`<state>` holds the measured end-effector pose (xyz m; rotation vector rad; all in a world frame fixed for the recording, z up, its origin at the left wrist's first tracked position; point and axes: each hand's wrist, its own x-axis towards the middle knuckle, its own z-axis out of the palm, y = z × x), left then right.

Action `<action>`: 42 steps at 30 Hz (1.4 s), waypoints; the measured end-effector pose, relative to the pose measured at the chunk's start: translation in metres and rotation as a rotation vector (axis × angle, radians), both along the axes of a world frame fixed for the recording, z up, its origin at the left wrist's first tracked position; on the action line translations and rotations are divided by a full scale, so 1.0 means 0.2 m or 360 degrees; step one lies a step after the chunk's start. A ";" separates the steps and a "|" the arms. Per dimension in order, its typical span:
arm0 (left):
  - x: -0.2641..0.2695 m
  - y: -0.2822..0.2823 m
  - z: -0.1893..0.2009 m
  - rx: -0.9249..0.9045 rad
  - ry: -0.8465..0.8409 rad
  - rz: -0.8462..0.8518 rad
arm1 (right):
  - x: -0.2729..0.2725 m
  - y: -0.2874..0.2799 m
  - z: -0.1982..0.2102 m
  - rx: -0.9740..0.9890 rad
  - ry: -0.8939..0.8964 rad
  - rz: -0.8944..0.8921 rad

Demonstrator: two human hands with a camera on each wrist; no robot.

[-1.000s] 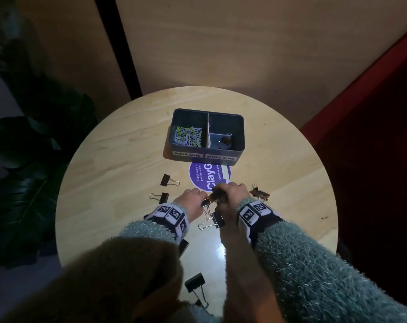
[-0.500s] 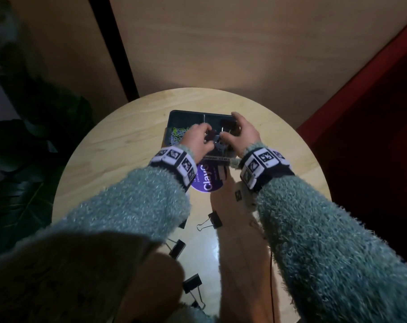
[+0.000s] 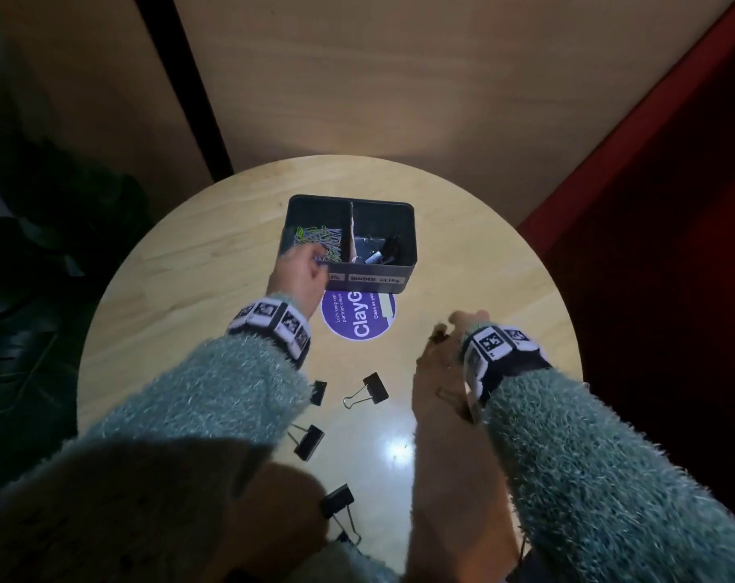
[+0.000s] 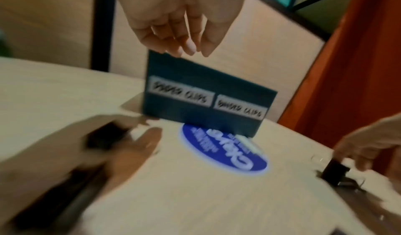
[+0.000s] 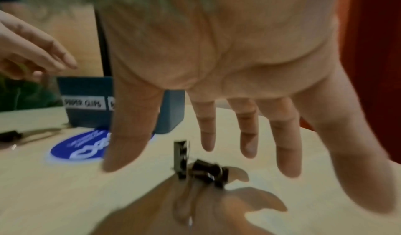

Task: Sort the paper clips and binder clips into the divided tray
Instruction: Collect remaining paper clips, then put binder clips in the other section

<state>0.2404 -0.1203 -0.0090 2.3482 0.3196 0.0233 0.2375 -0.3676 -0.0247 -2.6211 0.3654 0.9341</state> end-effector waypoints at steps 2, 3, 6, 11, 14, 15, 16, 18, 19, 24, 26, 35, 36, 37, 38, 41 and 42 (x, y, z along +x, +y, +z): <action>-0.10 0.10 -0.09 0.0133 0.0189 0.0088 | -0.14 0.02 -0.06 -0.0150 -0.0033 0.0047; -0.14 0.14 -0.13 0.0234 0.0348 0.0093 | -0.20 0.04 -0.06 -0.0289 -0.0150 0.0049; -0.30 0.26 -0.20 0.0469 0.0813 0.0020 | -0.32 0.10 -0.05 -0.0371 -0.0335 0.0095; -0.45 0.30 -0.22 0.0627 0.1284 -0.0135 | -0.36 0.17 -0.04 -0.0142 -0.0097 0.0204; -0.49 0.22 -0.23 0.0443 0.1195 -0.0131 | -0.39 0.26 -0.04 0.0052 -0.0033 0.0175; -0.50 0.20 -0.24 0.0365 0.1160 -0.0122 | -0.40 0.29 -0.04 0.0110 -0.0042 0.0121; -0.51 0.18 -0.25 0.0310 0.1125 -0.0115 | -0.41 0.31 -0.06 0.0147 -0.0069 0.0087; -0.52 0.16 -0.26 0.0260 0.1058 -0.0127 | -0.45 0.36 -0.07 0.0166 -0.0091 0.0169; -0.53 0.14 -0.26 0.0246 0.1025 -0.0138 | -0.47 0.38 -0.09 0.0159 -0.0079 0.0260; -0.58 0.08 -0.26 0.0353 0.1024 -0.0311 | -0.52 0.47 -0.13 0.0050 -0.0084 0.0601; -0.58 0.05 -0.25 0.0441 0.1041 -0.0335 | -0.52 0.48 -0.13 0.0046 -0.0098 0.0628; -0.58 0.00 -0.29 0.0521 0.0886 -0.0343 | -0.49 0.43 -0.15 0.0127 -0.0132 0.0454; -0.58 0.00 -0.29 0.0508 0.0877 -0.0361 | -0.49 0.42 -0.15 0.0131 -0.0125 0.0436; -0.58 0.01 -0.30 0.0489 0.0866 -0.0371 | -0.48 0.41 -0.15 0.0145 -0.0130 0.0409; -0.58 0.01 -0.30 0.0464 0.0851 -0.0376 | -0.48 0.40 -0.16 0.0165 -0.0144 0.0371; -0.57 0.02 -0.30 0.0408 0.0817 -0.0358 | -0.48 0.39 -0.16 0.0238 -0.0191 0.0234; -0.57 0.02 -0.30 0.0394 0.0808 -0.0345 | -0.48 0.39 -0.16 0.0264 -0.0221 0.0194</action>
